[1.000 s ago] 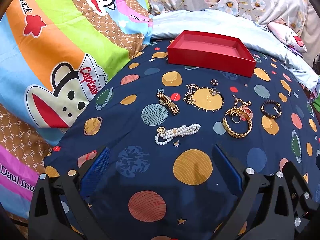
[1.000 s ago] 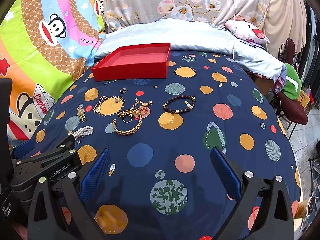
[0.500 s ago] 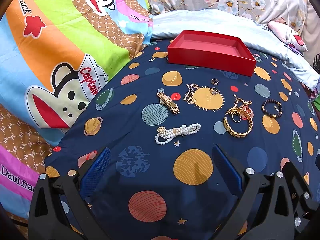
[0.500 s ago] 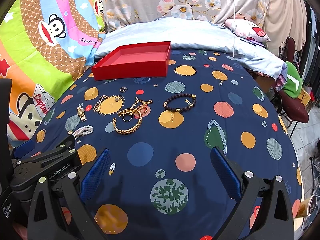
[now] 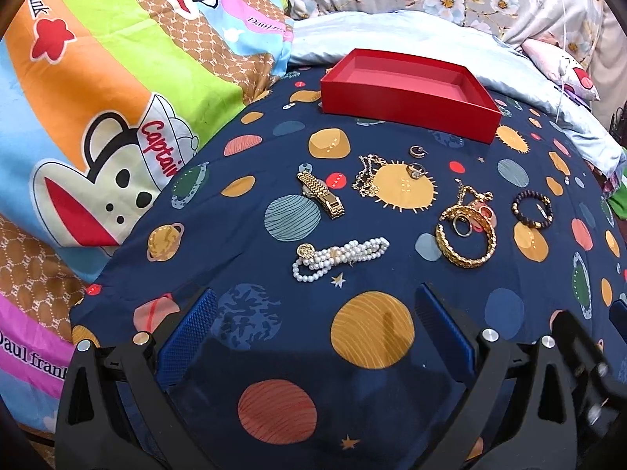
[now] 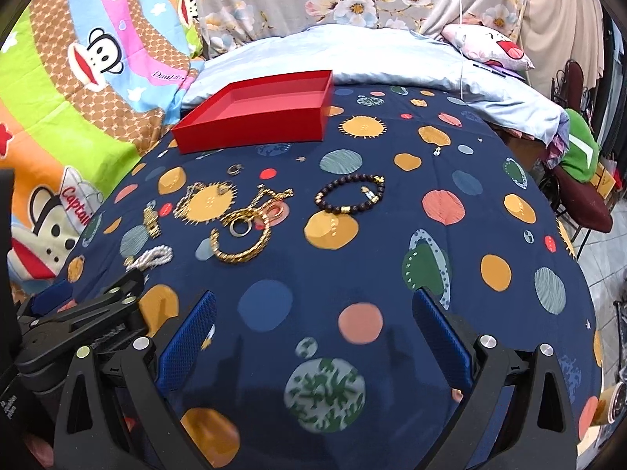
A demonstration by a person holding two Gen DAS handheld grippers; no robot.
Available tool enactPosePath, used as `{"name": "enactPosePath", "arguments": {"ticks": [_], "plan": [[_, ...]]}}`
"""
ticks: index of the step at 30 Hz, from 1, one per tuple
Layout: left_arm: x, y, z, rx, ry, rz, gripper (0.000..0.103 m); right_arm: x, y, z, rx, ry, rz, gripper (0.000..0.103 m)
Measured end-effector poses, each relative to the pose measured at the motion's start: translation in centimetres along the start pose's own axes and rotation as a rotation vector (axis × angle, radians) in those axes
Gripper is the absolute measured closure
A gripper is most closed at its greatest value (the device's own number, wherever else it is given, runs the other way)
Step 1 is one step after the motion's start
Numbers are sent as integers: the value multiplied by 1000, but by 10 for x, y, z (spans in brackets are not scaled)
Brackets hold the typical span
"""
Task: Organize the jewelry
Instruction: 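Lower the left tool onto the white pearl bracelet and close it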
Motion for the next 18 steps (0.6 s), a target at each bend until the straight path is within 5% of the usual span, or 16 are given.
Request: {"name": "enactPosePath", "arguments": {"ticks": [11, 18], "plan": [[-19, -42, 28, 7, 108, 61, 5, -24, -32, -35, 13, -76, 8, 5], [-23, -52, 21, 60, 92, 79, 5, -20, -40, -31, -13, -77, 21, 5]]}}
Point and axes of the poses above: each gripper's, at about its wrist camera, not at the fingertips, and y roughly against the way its jaws point, z to its left, x to its underside, the point moved 4 cm from there along -y, roughly the way its jaws point, and after that the axes turned 14 degrees about -x, right-handed, at the moved point
